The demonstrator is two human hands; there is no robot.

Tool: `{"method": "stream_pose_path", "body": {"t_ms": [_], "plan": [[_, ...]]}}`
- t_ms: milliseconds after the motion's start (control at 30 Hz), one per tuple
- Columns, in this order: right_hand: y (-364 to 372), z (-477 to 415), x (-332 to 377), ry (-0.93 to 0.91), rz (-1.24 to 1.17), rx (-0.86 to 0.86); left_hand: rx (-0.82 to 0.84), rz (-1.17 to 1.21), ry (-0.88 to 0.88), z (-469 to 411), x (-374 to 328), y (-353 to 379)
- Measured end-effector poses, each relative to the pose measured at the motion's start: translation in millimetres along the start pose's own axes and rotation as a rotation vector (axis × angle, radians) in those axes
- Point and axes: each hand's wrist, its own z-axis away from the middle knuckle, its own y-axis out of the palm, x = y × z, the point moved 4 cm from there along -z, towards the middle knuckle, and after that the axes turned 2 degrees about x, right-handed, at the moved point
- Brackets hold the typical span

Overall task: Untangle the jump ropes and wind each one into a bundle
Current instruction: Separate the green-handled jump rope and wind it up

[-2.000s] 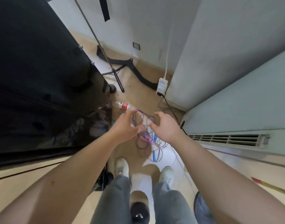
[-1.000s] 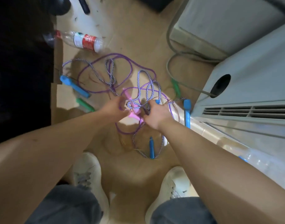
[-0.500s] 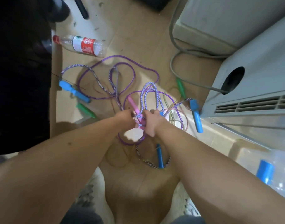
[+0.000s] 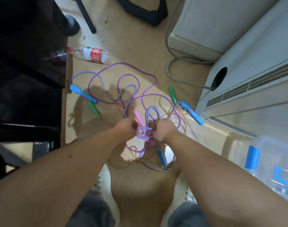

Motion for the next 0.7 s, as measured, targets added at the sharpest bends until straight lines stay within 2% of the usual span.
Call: {"method": "stream_pose_path", "body": {"t_ms": [200,367,500,600,700], "plan": [[-46,59,21,0.054,-0.137,-0.149,-0.049,0.225,0.145,55,-33,-34],[-84,110,40,0.018,-0.190,-0.232,-0.209,0.376,0.221,111,-65,-68],[-116,154,57,-0.050,-0.249,-0.338,-0.208,0.372,0.369,162,-93,-97],[-138,189,72,-0.126,-0.255,-0.401,-0.377,0.238,0.466,196,-115,-121],[-149,220,84,-0.180,-0.293,-0.368,-0.452,0.236,0.559,231,-136,-138]]}}
